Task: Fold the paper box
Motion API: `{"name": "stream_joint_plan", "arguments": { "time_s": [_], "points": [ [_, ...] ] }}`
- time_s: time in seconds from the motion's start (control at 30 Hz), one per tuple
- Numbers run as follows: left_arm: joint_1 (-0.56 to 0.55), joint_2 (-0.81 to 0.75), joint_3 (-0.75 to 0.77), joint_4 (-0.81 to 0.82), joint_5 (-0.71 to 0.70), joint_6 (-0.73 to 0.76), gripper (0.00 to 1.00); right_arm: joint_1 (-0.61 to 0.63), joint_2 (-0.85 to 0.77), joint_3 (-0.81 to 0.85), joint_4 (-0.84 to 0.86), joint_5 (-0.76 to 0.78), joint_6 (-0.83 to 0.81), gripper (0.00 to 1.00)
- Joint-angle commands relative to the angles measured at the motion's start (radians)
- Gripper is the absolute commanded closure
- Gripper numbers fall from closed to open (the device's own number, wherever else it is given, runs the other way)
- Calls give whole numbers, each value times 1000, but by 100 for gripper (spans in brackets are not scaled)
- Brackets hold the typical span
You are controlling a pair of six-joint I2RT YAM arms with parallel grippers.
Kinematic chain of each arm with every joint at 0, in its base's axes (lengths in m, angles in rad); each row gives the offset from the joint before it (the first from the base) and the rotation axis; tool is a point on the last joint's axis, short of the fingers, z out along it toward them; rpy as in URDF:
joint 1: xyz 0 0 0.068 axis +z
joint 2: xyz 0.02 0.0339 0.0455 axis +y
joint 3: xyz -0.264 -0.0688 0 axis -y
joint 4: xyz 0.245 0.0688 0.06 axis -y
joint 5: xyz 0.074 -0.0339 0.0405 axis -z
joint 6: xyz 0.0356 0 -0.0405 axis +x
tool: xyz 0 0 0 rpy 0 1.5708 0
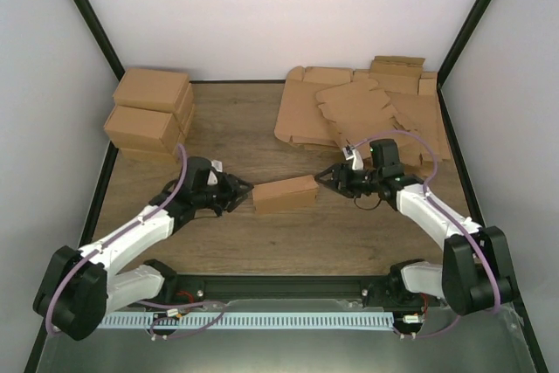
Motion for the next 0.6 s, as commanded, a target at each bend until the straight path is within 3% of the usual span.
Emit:
{"name": "stream_joint_plan", "arguments": {
  "time_s": [0.0,0.13,0.2,0.37,0.57],
  "points": [
    [8,-20,63,-72,7,71,67,-18,32,39,72,-151,-42,54],
    [8,15,65,18,107,85,95,-19,56,30,133,-186,-28,86],
    [8,47,62,71,159,91,96,-19,65,7,207,-223,-2,98],
    [6,124,46,184,230,92,96,-19,115,-32,374,-278,58,99],
    [6,181,38,193,226,119,96,-19,249,-60,488,-296,72,99]
  ]
}}
